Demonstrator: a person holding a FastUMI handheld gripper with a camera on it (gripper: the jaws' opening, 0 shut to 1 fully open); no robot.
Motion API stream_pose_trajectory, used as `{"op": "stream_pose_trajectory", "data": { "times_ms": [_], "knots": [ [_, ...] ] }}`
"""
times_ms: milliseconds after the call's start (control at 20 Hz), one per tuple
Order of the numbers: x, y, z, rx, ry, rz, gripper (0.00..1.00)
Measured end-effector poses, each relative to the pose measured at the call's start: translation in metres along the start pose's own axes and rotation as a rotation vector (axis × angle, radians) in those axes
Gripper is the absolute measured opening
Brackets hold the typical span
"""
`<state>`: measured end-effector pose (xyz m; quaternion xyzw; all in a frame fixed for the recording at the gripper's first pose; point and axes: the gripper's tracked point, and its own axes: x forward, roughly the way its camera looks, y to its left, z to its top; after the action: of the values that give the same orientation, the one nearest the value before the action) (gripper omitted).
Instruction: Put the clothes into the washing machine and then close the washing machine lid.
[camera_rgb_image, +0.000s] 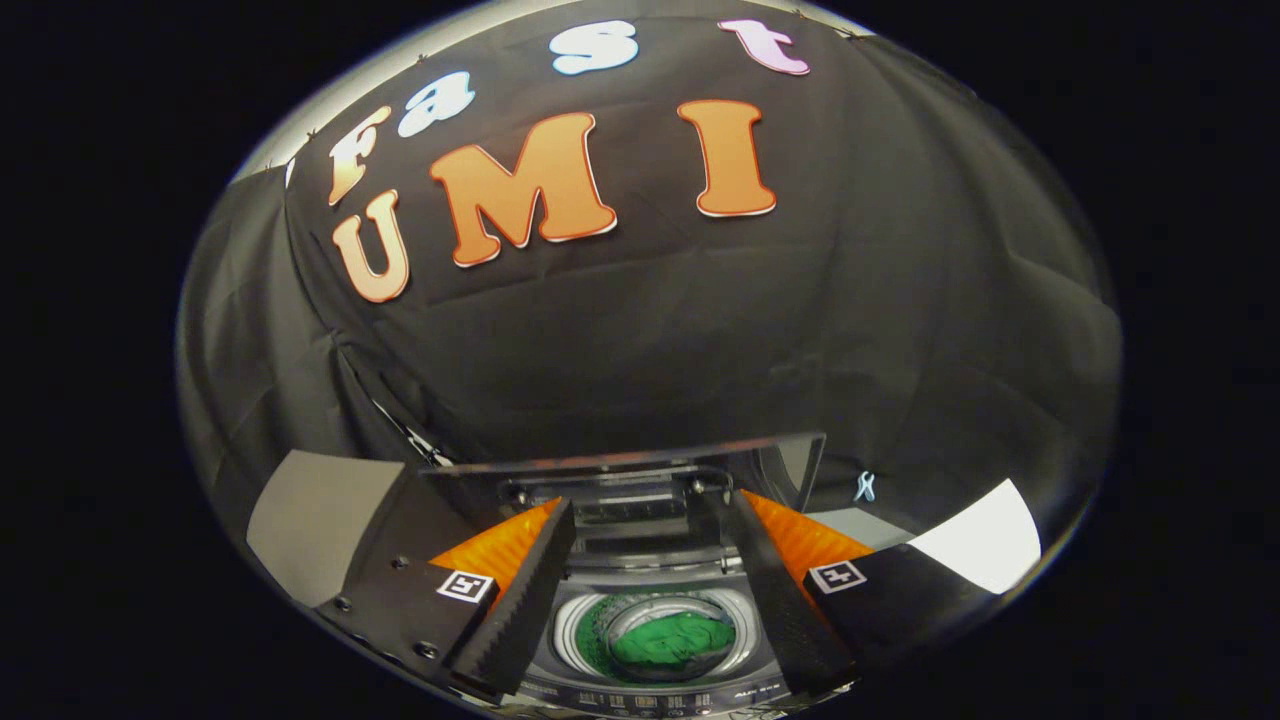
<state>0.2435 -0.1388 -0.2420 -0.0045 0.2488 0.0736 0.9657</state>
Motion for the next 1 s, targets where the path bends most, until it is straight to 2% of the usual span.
{"op": "stream_pose_trajectory", "data": {
  "times_ms": [250,500,800,900,1000],
  "knots": [
    [0.027,0.009,0.039,-0.065,-0.064,-0.016,0.99],
    [0.071,0.021,0.033,-0.066,-0.027,0.001,0.99],
    [0.121,0.011,0.018,-0.142,0.004,-0.047,0.99],
    [0.129,0.011,0.002,-0.152,0.051,-0.044,0.99],
    [0.131,0.012,0.007,-0.122,0.032,-0.045,0.99]
  ]
}}
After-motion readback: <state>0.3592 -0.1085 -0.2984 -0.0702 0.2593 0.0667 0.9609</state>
